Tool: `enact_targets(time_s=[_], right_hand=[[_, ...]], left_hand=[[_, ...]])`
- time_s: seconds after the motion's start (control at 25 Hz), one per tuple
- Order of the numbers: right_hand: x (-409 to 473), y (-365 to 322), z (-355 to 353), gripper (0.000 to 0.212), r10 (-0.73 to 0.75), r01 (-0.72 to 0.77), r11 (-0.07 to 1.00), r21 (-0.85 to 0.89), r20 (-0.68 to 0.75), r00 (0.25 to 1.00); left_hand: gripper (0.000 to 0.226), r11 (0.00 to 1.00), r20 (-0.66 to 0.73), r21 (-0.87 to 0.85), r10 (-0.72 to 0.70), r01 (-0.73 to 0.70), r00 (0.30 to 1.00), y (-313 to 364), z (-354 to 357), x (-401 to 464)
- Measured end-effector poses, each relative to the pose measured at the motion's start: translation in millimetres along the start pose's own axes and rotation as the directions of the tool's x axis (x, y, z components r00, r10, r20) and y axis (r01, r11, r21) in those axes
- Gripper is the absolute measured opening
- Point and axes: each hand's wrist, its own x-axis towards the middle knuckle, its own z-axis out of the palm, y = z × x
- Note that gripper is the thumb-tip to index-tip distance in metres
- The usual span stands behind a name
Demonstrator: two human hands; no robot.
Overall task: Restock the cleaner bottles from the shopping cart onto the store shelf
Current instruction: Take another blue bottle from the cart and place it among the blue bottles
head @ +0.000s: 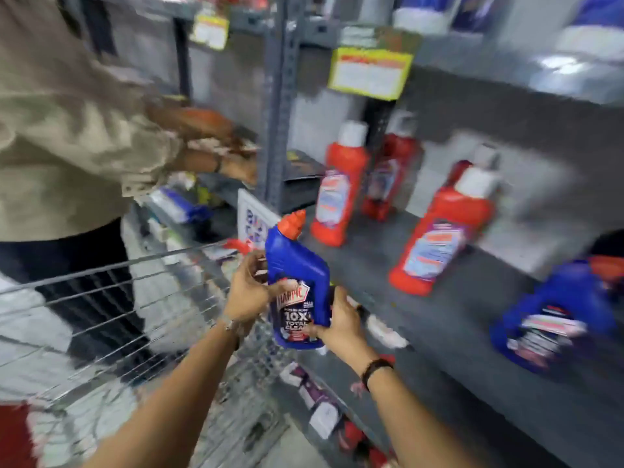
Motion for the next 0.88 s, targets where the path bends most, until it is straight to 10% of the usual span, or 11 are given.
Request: enact_targets(time_s=[0.48,0.72,0.88], right_hand=[[-220.0,140.7,-303.1,0.064,0.255,-0.232,0.965,0.121,-0.626,0.737],[-210.7,198.8,-340.9,0.063,0.313,-0.253,0.949,0.189,-0.657,0.686],[-207.3,217.1,-344.1,0.082,0.342,-0.215,0.937,0.275,-0.596,0.727]], left_hand=[[0.056,0.993,0.675,-0.018,0.095,-0.113,0.731,7.5,383.9,-135.2],[0.054,0.996,0.728,0.039,0.029,-0.084,0.685,-27.4,452.7,-133.8],[0.07,0.987,0.848,0.15,-0.101,-0.053,0.52,-57.0,442.4,-109.3]])
